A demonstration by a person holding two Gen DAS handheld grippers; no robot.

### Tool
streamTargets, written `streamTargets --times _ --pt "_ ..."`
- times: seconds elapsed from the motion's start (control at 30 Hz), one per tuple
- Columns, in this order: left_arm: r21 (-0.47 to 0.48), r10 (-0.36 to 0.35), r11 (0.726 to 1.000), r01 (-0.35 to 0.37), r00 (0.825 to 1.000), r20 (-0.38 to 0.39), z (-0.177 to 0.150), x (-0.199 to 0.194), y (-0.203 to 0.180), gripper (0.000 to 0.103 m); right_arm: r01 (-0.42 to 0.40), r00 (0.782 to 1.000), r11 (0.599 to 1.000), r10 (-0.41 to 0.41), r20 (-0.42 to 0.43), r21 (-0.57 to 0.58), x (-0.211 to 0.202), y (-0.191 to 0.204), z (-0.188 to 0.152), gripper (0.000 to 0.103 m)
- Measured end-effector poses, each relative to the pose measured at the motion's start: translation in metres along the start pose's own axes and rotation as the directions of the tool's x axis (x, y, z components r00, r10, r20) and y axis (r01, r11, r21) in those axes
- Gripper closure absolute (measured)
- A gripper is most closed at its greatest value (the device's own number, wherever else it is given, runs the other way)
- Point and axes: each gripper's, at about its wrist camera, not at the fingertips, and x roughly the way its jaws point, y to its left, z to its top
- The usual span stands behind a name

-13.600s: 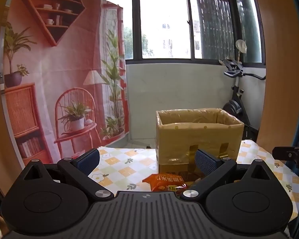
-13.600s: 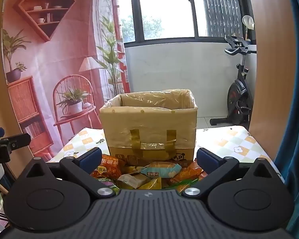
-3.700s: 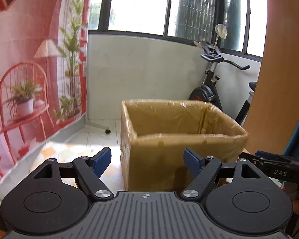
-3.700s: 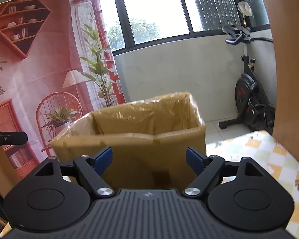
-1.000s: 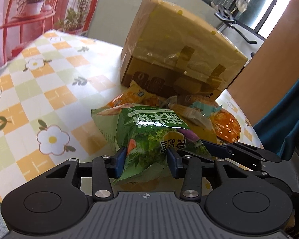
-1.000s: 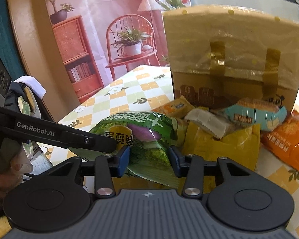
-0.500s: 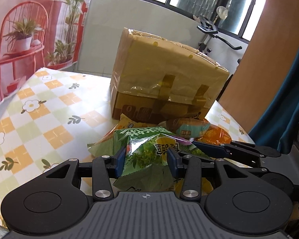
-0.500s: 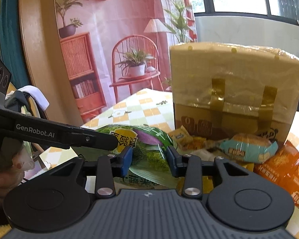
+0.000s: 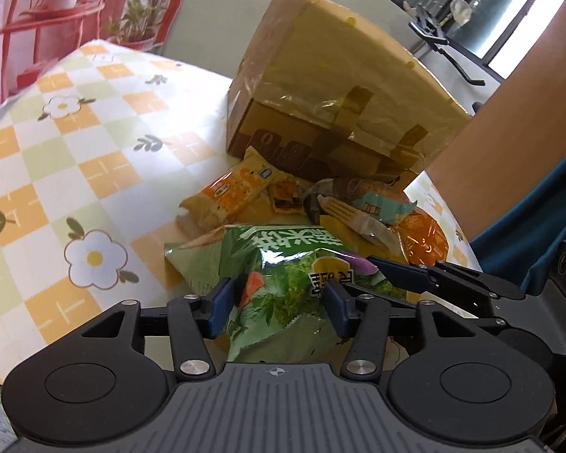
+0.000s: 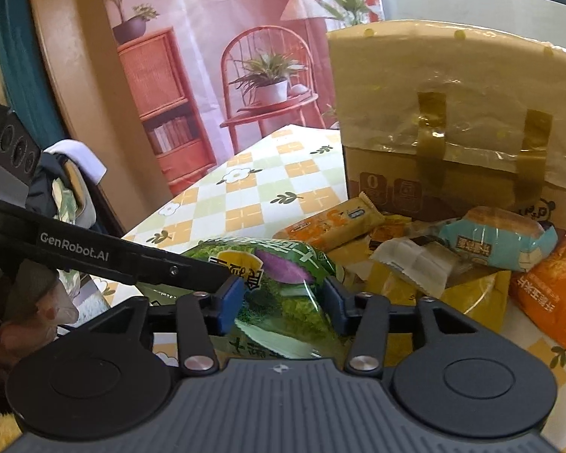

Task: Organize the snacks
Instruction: 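Lift the green vegetable cracker bag from the pile with the left gripper, then carry the green bag into the box and open the left gripper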

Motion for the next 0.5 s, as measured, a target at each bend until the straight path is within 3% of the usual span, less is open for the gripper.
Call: streamTargets --times 0.27,0.5 --pt "-0.042 -0.004 0.999 0.002 0.998 -0.055 -0.008 0.014 0.008 0.042 -0.029 0.998 0.994 0.034 -0.046 0.106 0.008 -0.016 -0.01 0.044" --pt "0.002 0.005 1.0 -0.005 0.999 -0.043 -0.011 0.012 0.003 0.051 -0.041 0.997 0.992 0.049 -0.06 0.116 0.011 -0.017 -0.016 0.053"
